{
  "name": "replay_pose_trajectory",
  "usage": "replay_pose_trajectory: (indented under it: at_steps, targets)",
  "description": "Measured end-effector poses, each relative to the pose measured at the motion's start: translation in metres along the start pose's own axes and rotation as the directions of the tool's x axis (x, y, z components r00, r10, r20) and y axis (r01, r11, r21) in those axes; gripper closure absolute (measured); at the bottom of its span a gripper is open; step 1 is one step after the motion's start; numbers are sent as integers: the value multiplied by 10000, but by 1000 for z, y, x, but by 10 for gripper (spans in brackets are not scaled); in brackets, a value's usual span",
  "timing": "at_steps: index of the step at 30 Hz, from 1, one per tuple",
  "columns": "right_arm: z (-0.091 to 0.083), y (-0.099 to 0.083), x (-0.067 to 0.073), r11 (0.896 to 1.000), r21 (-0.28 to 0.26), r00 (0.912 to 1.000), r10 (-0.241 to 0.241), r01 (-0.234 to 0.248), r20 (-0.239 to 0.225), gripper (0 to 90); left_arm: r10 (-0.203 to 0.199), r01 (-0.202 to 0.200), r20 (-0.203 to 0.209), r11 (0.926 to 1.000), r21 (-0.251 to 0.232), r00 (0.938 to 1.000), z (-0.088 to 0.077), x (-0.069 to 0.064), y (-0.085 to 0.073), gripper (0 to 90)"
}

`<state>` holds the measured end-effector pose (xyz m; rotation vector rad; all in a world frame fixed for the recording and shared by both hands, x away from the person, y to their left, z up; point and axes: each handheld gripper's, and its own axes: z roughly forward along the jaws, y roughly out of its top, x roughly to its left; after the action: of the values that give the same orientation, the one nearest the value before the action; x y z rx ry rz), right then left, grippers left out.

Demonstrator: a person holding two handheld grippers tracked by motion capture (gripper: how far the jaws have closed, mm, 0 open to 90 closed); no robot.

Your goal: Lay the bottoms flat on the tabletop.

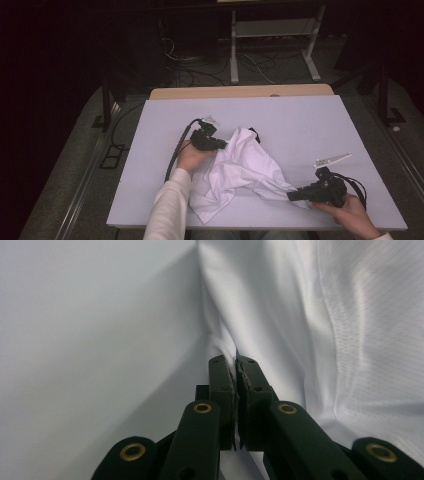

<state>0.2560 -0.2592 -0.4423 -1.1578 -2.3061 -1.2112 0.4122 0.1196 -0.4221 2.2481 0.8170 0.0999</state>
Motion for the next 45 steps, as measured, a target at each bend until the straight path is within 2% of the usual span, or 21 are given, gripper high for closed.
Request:
replay_pose_trajectory:
  at_steps: [4, 7, 9, 10, 12, 15, 17, 18, 19, 20, 21, 24, 26, 30, 33, 35, 36, 37, 38, 40, 45]
  targets:
    - [-1, 1, -3, 9999, -106, 9999, 77, -76, 90, 797, -45, 38, -306, 9997, -238, 9995, -34, 7, -8, 857]
    - [1, 5, -2, 9998, -182, 9998, 89, -85, 185, 794, 99, -102, -428, 9999, -50, 9990, -56, 9, -20, 857]
    - [4, 8, -1, 9998, -217, 9998, 38, -34, 184, 793, 142, -141, -264, 9999, 64, 9996, -65, 8, -33, 857]
    - [5, 8, -1, 9998, -194, 9998, 52, -49, 188, 793, 182, -181, -50, 9997, 163, 9998, -69, 7, -41, 858]
    - [8, 10, 0, 10000, -86, 9998, -10, 12, 176, 792, 343, -358, 255, 9974, 628, 9991, -71, 3, -59, 857]
    - [14, 10, 2, 9998, 182, 10000, -35, 34, 15, 789, 575, -671, 733, 9884, 1364, 9956, -68, -5, -86, 857]
    - [18, 10, 5, 9992, 392, 9999, -48, 53, -132, 784, 602, -742, 943, 9856, 1519, 9937, -68, -11, -100, 857]
    - [20, 10, 7, 9987, 488, 9997, -106, 116, -207, 778, 616, -756, 988, 9865, 1450, 9932, -69, -12, -103, 857]
    - [21, 10, 9, 9981, 582, 9995, -178, 192, -249, 764, 630, -763, 990, 9877, 1362, 9931, -70, -14, -105, 856]
    - [26, 10, 14, 9959, 859, 9991, -267, 295, -331, 700, 707, -834, 981, 9877, 1319, 9927, -71, -15, -106, 855]
    - [26, 10, 14, 9959, 859, 9991, -267, 295, -331, 700, 751, -868, 932, 9878, 1295, 9928, -73, -16, -106, 855]
    - [26, 13, 22, 9941, 883, 9979, -612, 629, -226, 550, 810, -893, 816, 9906, 1037, 9934, -75, -18, -105, 855]
    - [20, 17, 26, 9945, 588, 9963, -862, 865, -70, 478, 789, -874, 843, 9908, 1029, 9933, -73, -18, -107, 855]
    - [6, 27, 28, 9921, -362, 9926, -1196, 1202, 190, 365, 882, -960, 778, 9900, 1033, 9931, -73, -19, -109, 853]
    - [1, 42, 22, 9874, -1050, 9918, -1128, 1186, 593, 315, 883, -947, 714, 9913, 911, 9935, -74, -19, -110, 853]
    - [2, 51, 18, 9849, -1285, 9905, -1055, 1163, 877, 289, 914, -975, 708, 9913, 883, 9933, -75, -19, -111, 853]
    - [5, 58, 15, 9833, -1366, 9879, -1051, 1203, 1136, 282, 917, -976, 700, 9915, 862, 9933, -74, -19, -111, 853]
    - [11, 69, 10, 9835, -1308, 9805, -1023, 1250, 1678, 274, 929, -988, 701, 9914, 859, 9932, -75, -19, -111, 852]
    - [11, 69, 10, 9835, -1308, 9805, -1023, 1250, 1678, 274, 924, -980, 688, 9916, 842, 9933, -75, -20, -111, 852]
    - [21, 81, 4, 9849, -1241, 9758, -950, 1210, 1970, 275, 914, -971, 703, 9919, 817, 9933, -76, -20, -112, 852]
    - [54, 105, -11, 9918, -806, 9719, -788, 988, 2217, 292, 918, -967, 657, 9925, 754, 9936, -78, -20, -114, 849]
